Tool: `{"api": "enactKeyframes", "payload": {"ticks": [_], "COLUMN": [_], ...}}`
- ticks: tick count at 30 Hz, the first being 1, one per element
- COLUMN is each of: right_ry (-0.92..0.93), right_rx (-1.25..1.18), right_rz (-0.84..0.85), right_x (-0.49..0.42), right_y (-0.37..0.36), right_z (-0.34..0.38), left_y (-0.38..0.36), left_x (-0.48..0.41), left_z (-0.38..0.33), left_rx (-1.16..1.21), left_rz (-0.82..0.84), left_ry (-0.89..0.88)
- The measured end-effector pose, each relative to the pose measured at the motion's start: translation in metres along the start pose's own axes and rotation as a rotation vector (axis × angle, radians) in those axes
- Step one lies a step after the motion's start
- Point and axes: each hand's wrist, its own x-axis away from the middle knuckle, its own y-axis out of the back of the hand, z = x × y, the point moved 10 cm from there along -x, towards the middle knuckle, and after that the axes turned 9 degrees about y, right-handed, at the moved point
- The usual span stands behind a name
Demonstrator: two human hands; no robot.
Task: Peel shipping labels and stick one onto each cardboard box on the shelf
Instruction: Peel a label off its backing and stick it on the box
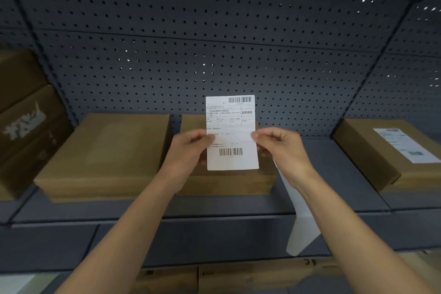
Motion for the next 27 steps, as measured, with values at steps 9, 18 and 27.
{"api": "enactKeyframes", "payload": {"ticks": [9, 18, 27], "right_ry": [-0.022, -0.082, -0.163], "right_rx": [0.04, 0.048, -0.057], "right_rz": [0.073, 0.117, 0.19], "right_x": [-0.028, -0.049, -0.06], "right_y": [-0.009, -0.023, -0.034], "right_z": [-0.019, -0.036, -0.05], "left_y": [0.006, 0.021, 0.029], "left_x": [-0.015, -0.033, -0.051], "left_z": [-0.02, -0.014, -0.003], "left_rx": [-0.316, -0.28, -0.249], "left_rz": [-0.052, -0.131, -0.134], "left_ry": [-0.143, -0.104, -0.014]}}
